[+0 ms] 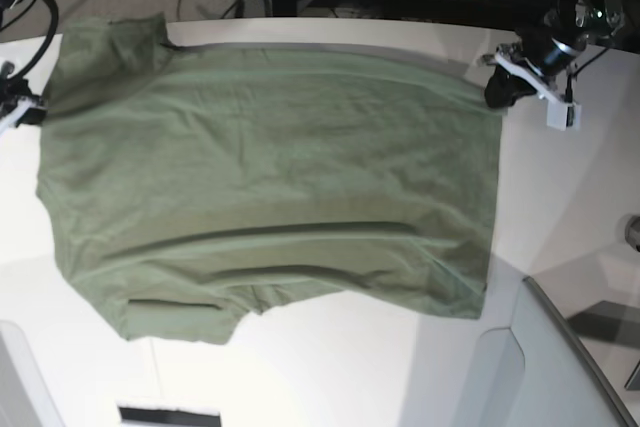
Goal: Layout the t-shirt on the table in an organized manner, then fold the t-shirt properly
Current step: 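Lower the shirt edge with both grippers onto the table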
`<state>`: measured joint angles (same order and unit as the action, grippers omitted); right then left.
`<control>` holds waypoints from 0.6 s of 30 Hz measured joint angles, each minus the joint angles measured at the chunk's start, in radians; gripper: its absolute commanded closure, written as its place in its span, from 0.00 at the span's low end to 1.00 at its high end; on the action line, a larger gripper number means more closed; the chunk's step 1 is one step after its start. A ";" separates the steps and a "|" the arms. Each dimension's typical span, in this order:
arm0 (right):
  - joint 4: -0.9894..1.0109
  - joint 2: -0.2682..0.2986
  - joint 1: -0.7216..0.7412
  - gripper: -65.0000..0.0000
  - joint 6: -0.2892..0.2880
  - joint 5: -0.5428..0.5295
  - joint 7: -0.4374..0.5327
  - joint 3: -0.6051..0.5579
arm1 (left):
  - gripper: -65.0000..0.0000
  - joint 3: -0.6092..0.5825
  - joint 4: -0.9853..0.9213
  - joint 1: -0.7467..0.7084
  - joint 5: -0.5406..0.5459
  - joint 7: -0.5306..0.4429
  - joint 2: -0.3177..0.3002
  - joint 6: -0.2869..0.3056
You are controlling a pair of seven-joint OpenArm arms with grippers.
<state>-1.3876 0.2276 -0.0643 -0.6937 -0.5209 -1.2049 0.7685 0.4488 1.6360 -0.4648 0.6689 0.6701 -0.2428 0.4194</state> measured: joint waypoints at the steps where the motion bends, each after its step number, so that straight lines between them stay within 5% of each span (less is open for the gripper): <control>1: 0.016 0.005 0.011 1.00 0.000 0.000 0.000 -0.001 | 1.00 0.000 0.000 0.013 0.007 -0.002 0.001 0.000; 10: 0.126 0.035 0.091 0.99 0.001 0.004 0.004 -0.079 | 1.00 0.000 -0.048 0.117 0.002 0.000 -0.010 0.000; 12: 0.134 0.035 0.110 0.99 0.053 0.004 0.008 -0.080 | 1.00 0.001 -0.081 0.131 0.000 0.000 -0.009 0.000; 18: 0.172 0.039 0.170 0.99 0.096 0.003 0.039 -0.082 | 1.00 0.000 -0.171 0.200 -0.002 0.001 -0.007 -0.001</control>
<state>-1.2152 0.2661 0.1059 -0.5980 -0.5182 -1.1660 0.6865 0.4492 1.4647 -0.2653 0.6670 0.6708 -0.2501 0.4183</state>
